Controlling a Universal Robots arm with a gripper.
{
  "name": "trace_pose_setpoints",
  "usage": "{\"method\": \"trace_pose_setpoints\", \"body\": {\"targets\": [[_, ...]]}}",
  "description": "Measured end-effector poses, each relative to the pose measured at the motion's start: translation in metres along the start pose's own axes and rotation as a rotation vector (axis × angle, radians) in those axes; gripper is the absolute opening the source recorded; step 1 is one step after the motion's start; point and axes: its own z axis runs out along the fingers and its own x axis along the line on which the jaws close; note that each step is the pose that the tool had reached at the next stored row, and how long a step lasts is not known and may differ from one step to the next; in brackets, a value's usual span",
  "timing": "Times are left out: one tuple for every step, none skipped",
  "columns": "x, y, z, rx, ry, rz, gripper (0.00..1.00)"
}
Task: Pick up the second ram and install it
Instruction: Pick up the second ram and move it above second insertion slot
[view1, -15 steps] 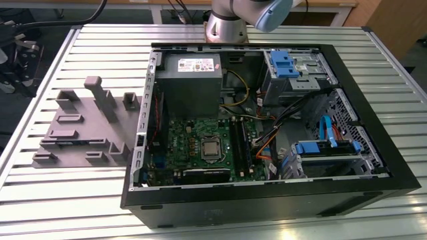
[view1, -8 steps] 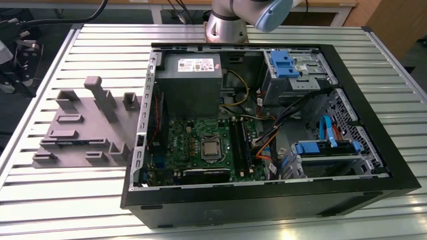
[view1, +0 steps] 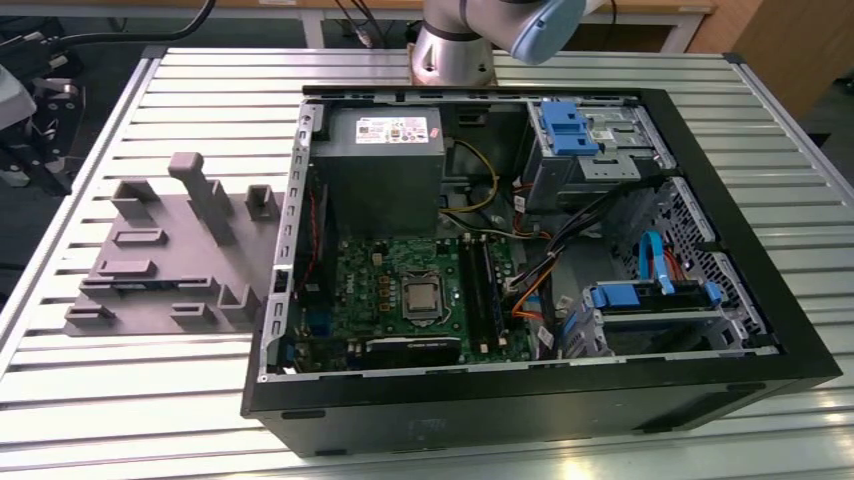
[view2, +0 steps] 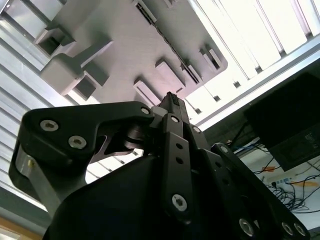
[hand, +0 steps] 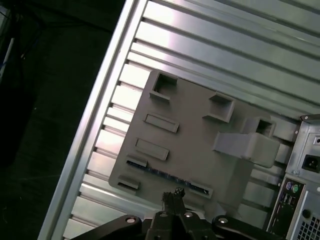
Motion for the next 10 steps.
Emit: {"method": "trace_pose_setpoints", "body": {"targets": [[0.0000, -0.0001, 0.0000, -0.0002, 0.0005, -0.010, 0.11], [0.0001, -0.0002, 0.0000, -0.0003, 0.0009, -0.019, 0.11], [0.0001, -0.0003, 0.0001, -0.0005, 0.0013, -0.029, 0.11], [0.0002, -0.0004, 0.0000, -0.0006, 0.0017, -0.039, 0.11], [0.0002, -0.0006, 0.0001, -0.0007, 0.0021, -0.048, 0.11], [0.0003, -0.0007, 0.0001, -0.0009, 0.0025, -0.057, 0.11], [0.0003, -0.0008, 0.0001, -0.0010, 0.0029, -0.067, 0.11], [0.0003, -0.0009, 0.0001, -0.0012, 0.0033, -0.076, 0.11], [0.0003, -0.0010, 0.0001, -0.0013, 0.0038, -0.085, 0.11], [0.0004, -0.0011, 0.0001, -0.0014, 0.0043, -0.095, 0.11]]}}
